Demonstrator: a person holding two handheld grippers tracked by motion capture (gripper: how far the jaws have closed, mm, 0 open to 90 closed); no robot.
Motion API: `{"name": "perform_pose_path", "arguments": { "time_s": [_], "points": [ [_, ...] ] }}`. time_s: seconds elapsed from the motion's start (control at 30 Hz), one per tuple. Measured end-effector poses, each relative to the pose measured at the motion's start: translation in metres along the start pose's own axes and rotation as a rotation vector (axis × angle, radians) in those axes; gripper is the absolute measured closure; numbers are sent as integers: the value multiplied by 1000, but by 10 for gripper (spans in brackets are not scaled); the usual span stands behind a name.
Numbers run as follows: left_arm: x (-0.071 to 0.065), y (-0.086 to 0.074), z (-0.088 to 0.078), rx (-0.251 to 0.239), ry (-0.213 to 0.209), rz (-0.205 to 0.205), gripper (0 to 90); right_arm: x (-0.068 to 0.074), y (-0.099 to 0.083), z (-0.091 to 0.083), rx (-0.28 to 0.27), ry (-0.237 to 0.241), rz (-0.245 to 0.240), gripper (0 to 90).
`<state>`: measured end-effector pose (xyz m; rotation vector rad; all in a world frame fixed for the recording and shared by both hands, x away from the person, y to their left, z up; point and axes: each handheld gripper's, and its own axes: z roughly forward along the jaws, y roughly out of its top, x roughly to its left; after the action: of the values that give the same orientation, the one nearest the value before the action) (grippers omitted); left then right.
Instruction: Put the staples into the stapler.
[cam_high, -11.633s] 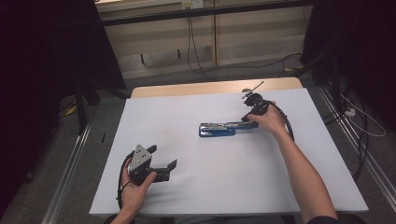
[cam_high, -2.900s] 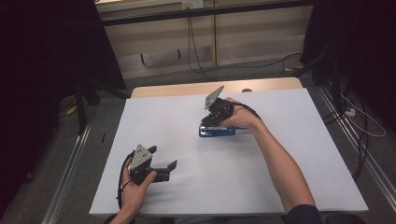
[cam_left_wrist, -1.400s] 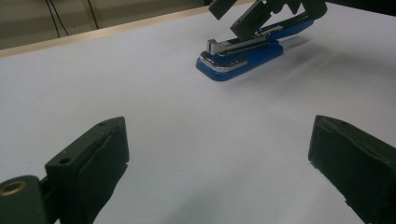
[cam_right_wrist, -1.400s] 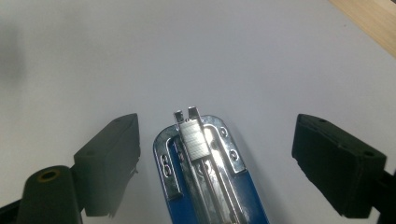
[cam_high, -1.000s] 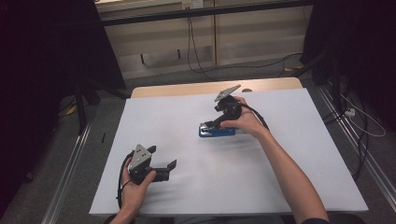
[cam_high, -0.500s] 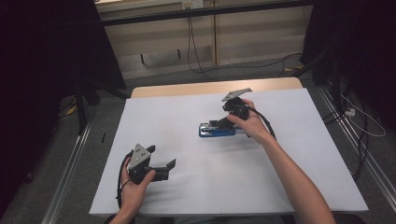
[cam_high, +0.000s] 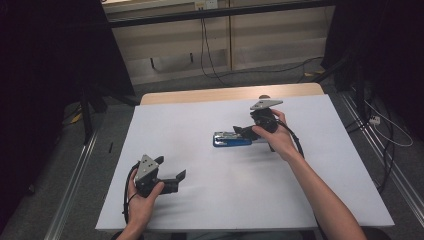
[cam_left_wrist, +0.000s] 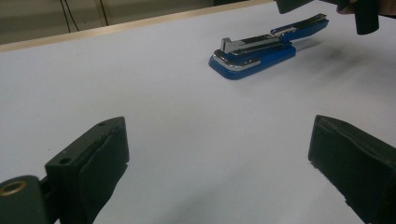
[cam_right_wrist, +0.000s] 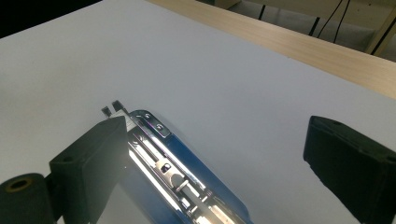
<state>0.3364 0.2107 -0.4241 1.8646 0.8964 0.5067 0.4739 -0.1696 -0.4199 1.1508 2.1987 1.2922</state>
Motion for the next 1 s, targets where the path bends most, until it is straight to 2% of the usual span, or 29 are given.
{"name": "perform_pose_path", "arguments": {
  "time_s": [0.23, 0.47, 0.8, 0.9, 1.0],
  "points": [
    [1, -2, 0, 11, 9, -4, 53, 1, -5, -11, -30, -47, 21, 58],
    [2, 0, 2, -1, 8, -15, 53, 2, -17, -26, -49, -84, 28, 65],
    [-3, 4, 7, 6, -2, 16, 53, 4, -33, -45, -66, -127, 23, 64],
    [-4, 5, 9, -4, -8, 19, 53, 4, -36, -49, -75, -126, 35, 64],
    [-4, 6, 12, -6, -9, 21, 53, 5, -39, -53, -83, -133, 27, 63]
  ]
}}
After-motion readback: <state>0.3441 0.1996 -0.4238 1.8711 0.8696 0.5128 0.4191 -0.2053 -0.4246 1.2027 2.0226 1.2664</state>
